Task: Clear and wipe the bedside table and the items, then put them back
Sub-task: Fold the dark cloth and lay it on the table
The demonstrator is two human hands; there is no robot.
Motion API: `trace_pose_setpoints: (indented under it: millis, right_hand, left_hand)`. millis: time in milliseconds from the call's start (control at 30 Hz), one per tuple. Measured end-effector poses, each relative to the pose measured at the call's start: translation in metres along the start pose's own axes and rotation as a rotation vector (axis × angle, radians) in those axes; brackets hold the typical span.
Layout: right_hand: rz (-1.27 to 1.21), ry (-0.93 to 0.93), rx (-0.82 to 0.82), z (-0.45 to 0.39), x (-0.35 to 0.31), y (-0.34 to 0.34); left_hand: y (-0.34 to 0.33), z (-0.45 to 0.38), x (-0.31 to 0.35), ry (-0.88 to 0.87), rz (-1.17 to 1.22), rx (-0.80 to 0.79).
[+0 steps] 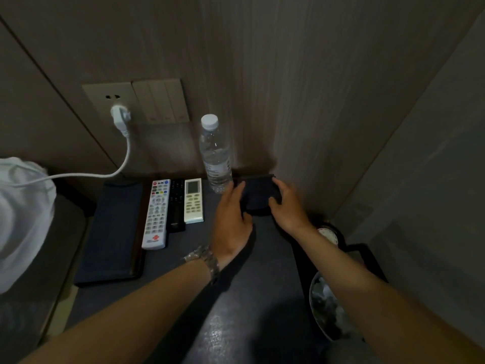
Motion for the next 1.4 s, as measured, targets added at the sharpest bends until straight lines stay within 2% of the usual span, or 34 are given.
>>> trace_pose_setpoints:
  millis: [67, 133, 267, 1000, 1167, 1400]
  right_hand:
    - [0.247, 0.141, 0.098, 0.014, -0.010, 0.000]
    - [0.428, 0.256, 0.111, 0.027, -0.019, -0.010]
    - [0.658, 0.207, 0.005, 0.032, -0.002, -0.040]
    - [0.677, 0.172, -0.062, 0.015, 0.005, -0.057]
    - [0.719, 0.156, -0.089, 0.021, 0.005, -0.057]
    - [0.777, 0.080, -0.207, 0.020, 0.000, -0.055]
  left_hand:
    - [-0.016, 0.004, 0.010, -0.093, -0.129, -0.111]
    - [-0.032, 0.007, 0.009, -0.166, -0.286, -0.181]
    - [-0.048, 0.009, -0.009, -0.123, -0.390, -0.244]
    - [-0.050, -0.002, -0.018, -0.108, -0.384, -0.250]
    - [-0.050, 0.005, -0.015, -0.116, -0.397, -0.283]
    - [-0.035, -0.002, -0.010, -0.157, -0.476, -0.377]
Point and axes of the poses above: each hand's wrist, its own z-axis away from the middle knuckle, its own y-axis out of the back of the hand, x = y × z, the point moved 10 cm from there along -z, towards the middle knuckle, and after that the axes turned 11 degrees about -y, right-handed, at the moved point
